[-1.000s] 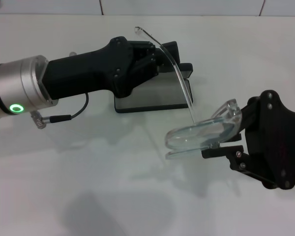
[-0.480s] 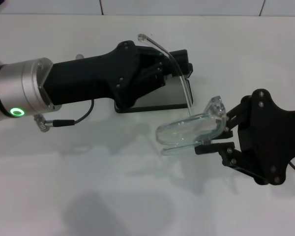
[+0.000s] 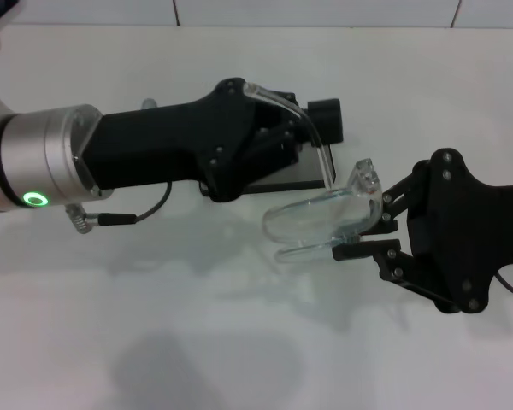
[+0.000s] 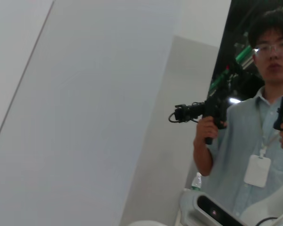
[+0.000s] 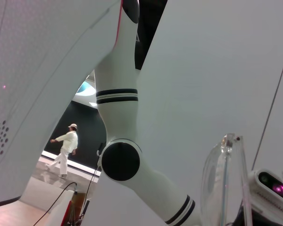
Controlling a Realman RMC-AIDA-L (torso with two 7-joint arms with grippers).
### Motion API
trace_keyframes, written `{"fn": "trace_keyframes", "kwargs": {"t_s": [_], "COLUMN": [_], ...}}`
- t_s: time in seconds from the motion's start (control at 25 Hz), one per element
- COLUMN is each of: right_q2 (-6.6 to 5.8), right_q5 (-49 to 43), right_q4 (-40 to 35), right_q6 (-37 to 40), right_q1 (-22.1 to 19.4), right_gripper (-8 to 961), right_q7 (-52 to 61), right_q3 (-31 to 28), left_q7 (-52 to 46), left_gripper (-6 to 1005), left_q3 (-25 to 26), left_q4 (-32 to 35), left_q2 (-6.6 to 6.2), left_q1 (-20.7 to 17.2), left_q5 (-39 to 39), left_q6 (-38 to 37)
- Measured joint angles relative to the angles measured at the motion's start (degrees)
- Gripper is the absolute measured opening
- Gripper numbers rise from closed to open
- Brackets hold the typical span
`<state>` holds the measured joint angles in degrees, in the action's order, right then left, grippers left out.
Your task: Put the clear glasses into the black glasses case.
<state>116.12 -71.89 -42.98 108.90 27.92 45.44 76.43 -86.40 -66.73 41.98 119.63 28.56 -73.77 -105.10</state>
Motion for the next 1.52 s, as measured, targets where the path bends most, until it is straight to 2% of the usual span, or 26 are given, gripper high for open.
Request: {"fn": "trace_keyframes", "kwargs": {"t_s": [0.36, 1.52], "right_q2": [-0.11, -0.29], "right_q5": [0.1, 0.8], "right_q4": [0.1, -0.2], "right_q6": [-1.7, -3.8], "right_q1": [0.4, 0.8], "right_gripper": [49, 49], "right_q7": [0.1, 0.6], "right_q3": [-0.2, -0.2], "left_q7": [-0.4, -0.3], "left_gripper": [51, 51], "left_q3": [-1.3, -1.5], "left_q4": [2.8, 2.8], "left_q2": [0.03, 0.07], "left_q1": [-0.4, -0.5], "left_q5": [0.6, 2.5], "left_q6": [-0.4, -0.6]}}
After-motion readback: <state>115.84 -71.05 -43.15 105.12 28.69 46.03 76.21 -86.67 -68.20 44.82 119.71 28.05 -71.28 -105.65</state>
